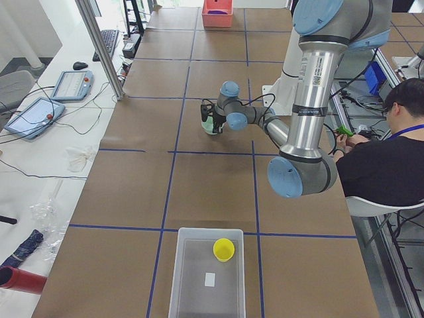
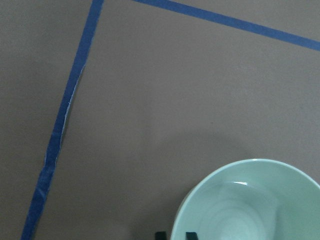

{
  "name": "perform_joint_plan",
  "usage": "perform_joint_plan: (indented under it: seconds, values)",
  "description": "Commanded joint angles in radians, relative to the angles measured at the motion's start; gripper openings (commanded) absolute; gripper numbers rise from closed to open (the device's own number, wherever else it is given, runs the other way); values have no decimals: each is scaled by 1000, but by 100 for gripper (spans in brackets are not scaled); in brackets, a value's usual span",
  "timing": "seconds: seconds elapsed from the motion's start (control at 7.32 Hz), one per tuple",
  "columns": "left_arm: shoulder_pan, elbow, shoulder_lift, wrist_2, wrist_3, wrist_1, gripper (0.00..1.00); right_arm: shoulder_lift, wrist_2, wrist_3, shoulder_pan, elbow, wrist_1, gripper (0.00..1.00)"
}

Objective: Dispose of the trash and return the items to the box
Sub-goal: 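Grasp the rim of the pale green bowl with the left gripper, then carry the green bowl into the clear bin and release it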

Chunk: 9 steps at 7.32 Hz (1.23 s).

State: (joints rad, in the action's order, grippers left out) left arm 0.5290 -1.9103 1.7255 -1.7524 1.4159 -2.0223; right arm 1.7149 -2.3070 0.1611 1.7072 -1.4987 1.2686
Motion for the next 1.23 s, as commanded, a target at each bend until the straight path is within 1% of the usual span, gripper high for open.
perform_joint_plan:
  seconds: [0.0,0.14,0.27,0.55,0.68,0.82,0.96,1.09]
  values:
    - [98,-125,-50,-50,-151,26,0,0,0,0,-1,-2,0,100]
    - [249,-139,-49,-216,-273,52,0,0,-2,0,-1,-2,1,100]
    - [411,-148,-66,-320,-428,59,0,0,-2,0,-1,-3,2,100]
    - [681,-133,-208,-410,-860,68,0,-1,-11,0,0,-5,0,100]
    - [803,-83,-245,-447,-1094,94,0,-1,-20,0,-1,-6,0,100]
    - [935,-10,-250,-458,-1329,149,0,-1,-25,0,0,-5,0,100]
    - [1056,102,-239,-460,-1526,166,0,-3,-25,2,-1,-6,0,100]
    - [1157,222,-230,-485,-1642,156,0,-4,-35,2,-1,-5,0,100]
